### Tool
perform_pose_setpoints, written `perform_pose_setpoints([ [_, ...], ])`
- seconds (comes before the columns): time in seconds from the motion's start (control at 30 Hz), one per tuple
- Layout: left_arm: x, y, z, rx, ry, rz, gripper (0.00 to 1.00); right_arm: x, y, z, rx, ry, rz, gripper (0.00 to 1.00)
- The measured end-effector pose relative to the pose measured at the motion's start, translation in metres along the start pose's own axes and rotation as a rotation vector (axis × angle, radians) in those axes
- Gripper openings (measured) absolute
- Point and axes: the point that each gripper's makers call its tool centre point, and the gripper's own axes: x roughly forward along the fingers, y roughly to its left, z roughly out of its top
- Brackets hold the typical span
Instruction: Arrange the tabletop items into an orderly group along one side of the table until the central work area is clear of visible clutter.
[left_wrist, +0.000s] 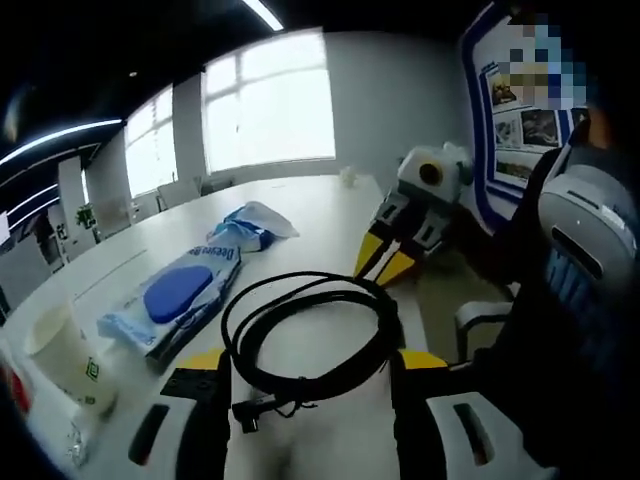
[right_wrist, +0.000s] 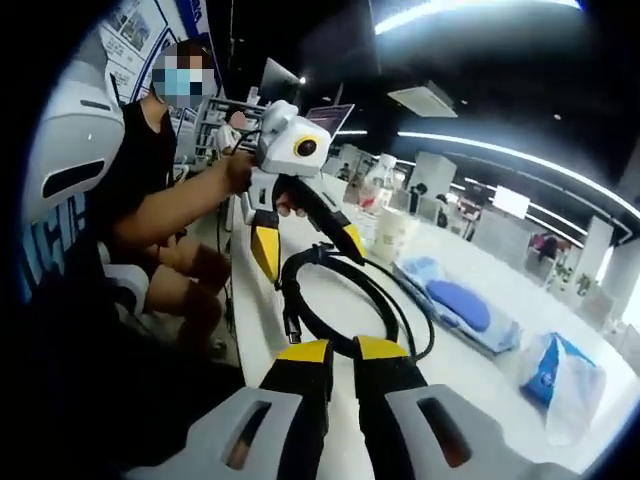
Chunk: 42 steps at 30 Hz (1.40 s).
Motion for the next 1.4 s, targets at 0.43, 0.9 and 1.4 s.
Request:
perform_pose_setpoints([
  [0.43,-0.007,0.001,0.015,0.024,-0.021,0.011,0.64,-0.007,-0.006,0.019,-0.026,-0.038,-0.036,0.05],
  [0.9,-0.012,0.0,0.035,0.059,-0.039,0.015,0.64,-0.018,-0.012,0.034,-0.067,-0.056,-0.065,0.05],
  [1.4,-0.009,0.004,0.063,0.101,-0.12,0.009,0.63,-0.035,-0.026,0.051,-0.153,-0.056,-0.135,0.04],
])
